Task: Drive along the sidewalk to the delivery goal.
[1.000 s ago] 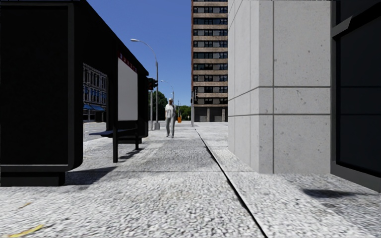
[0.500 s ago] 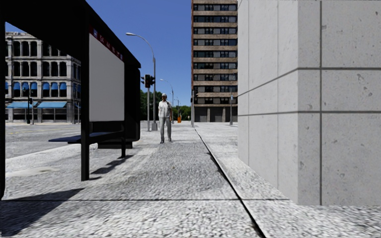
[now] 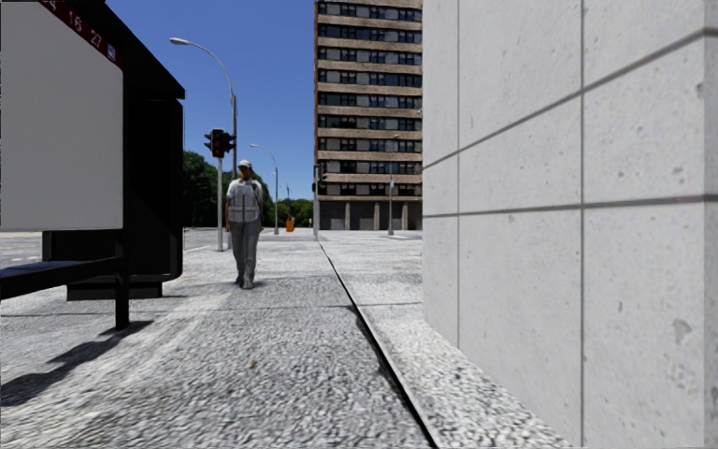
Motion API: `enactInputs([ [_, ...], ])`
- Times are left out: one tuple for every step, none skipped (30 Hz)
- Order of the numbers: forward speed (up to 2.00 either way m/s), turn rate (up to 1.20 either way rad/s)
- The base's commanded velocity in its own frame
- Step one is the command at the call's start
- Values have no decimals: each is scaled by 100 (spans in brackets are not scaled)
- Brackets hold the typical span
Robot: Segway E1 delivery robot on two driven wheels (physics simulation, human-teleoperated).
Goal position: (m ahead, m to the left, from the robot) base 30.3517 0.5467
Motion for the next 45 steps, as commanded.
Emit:
enactInputs([
  [200,-35],
  [200,0],
  [200,0],
  [200,0],
  [200,0],
  [200,0],
  [200,0],
  [200,0],
  [200,0],
  [200,0],
  [200,0],
  [200,0],
  [200,0],
  [200,0],
  [200,0],
  [200,0],
  [200,1],
  [200,4],
  [200,9],
  [200,25],
  [200,25],
  [200,33],
  [200,35],
  [200,35],
  [200,35],
  [200,35],
  [200,36],
  [200,37],
  [200,37],
  [200,37],
  [200,37],
  [200,38],
  [200,38],
  [200,38],
  [200,38],
  [200,38],
  [200,0],
  [200,0],
  [200,0],
  [200,0],
  [200,0],
  [200,0],
  [200,0],
  [200,0],
  [200,0],
])
